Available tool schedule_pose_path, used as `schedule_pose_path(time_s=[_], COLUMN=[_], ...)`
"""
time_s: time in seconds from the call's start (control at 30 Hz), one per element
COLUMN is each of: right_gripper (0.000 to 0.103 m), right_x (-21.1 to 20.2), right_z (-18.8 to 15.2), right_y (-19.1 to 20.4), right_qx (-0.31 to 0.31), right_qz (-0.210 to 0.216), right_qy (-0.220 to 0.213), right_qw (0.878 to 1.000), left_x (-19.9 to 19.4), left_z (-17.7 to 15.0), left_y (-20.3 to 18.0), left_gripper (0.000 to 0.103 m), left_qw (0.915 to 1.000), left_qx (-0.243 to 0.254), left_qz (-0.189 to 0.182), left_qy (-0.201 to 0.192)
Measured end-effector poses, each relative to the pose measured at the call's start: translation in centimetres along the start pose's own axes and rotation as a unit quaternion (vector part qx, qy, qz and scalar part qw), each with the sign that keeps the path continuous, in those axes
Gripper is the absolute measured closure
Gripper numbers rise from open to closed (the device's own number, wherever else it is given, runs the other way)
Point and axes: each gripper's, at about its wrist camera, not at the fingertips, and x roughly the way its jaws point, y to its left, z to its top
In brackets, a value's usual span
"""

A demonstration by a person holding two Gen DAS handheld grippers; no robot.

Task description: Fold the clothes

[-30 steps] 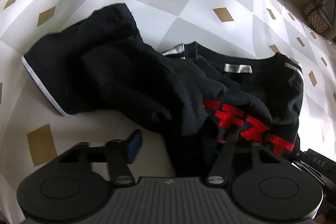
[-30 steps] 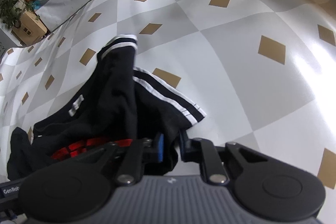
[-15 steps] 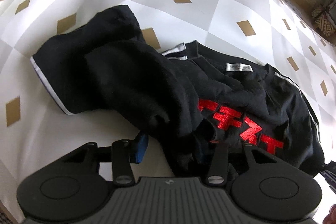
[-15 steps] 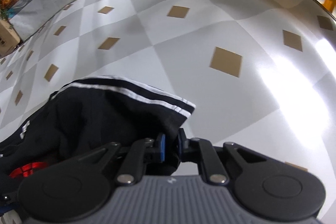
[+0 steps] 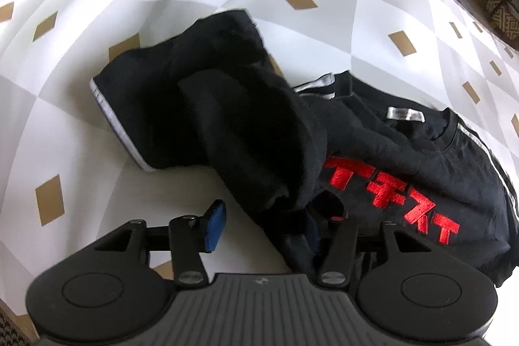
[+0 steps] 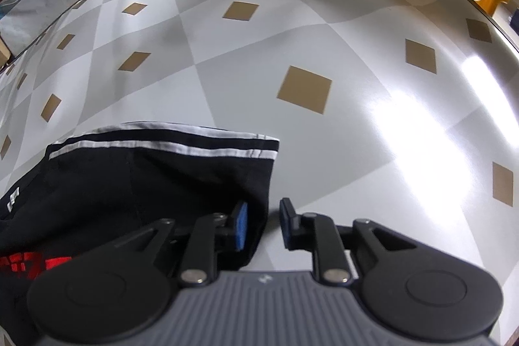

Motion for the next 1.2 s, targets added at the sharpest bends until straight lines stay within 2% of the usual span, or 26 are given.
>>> schedule_pose_path(time_s=[0.13, 0.23, 0.4, 0.63, 0.77, 0.93, 1.07, 1.2], right_gripper=[0.077, 0.072, 0.066, 0.06, 0.059, 0.057, 0.056, 0.053], right_x=[-0.9, -2.0, -3.2, -3.4, -2.8, -1.8, -1.5, -1.5], right_z=[0.3, 0.7, 1.0, 0.6, -0.2, -1.1, -1.2, -1.5], right_y=[0.1, 1.0, 3.0, 6.8, 9.4, 11.5, 12.7, 14.4], right_qx=[0.004, -0.013, -0.048, -0.089, -0.116, -0.132, -0.139, -0.168], right_qz=[0.007, 0.017, 0.026, 0.117, 0.148, 0.151, 0.152, 0.166], right_qy=[-0.013, -0.036, -0.067, -0.061, -0.046, -0.037, -0.041, -0.047], right_qw=[1.0, 0.999, 0.996, 0.987, 0.981, 0.979, 0.978, 0.971], left_x=[0.2, 0.0, -0.3, -1.7, -1.3, -0.6, -0.3, 0.1], left_z=[-0.4, -1.0, -2.0, -1.6, -1.4, -1.3, -1.2, -1.0], left_y=[1.2, 1.3, 2.1, 3.6, 3.5, 4.6, 4.5, 4.0], left_gripper=[0.043, 0.043, 0.037, 0.037, 0.037, 0.036, 0.036, 0.035], left_qw=[0.9997, 0.9996, 0.999, 0.9977, 0.9987, 0.9979, 0.9979, 0.9984], left_qx=[-0.009, 0.009, 0.025, -0.015, -0.017, -0.048, -0.052, -0.048], left_qz=[-0.004, -0.003, -0.009, -0.064, -0.042, -0.032, -0.022, -0.009], left_qy=[0.02, 0.025, 0.035, 0.018, 0.023, 0.029, 0.03, 0.027])
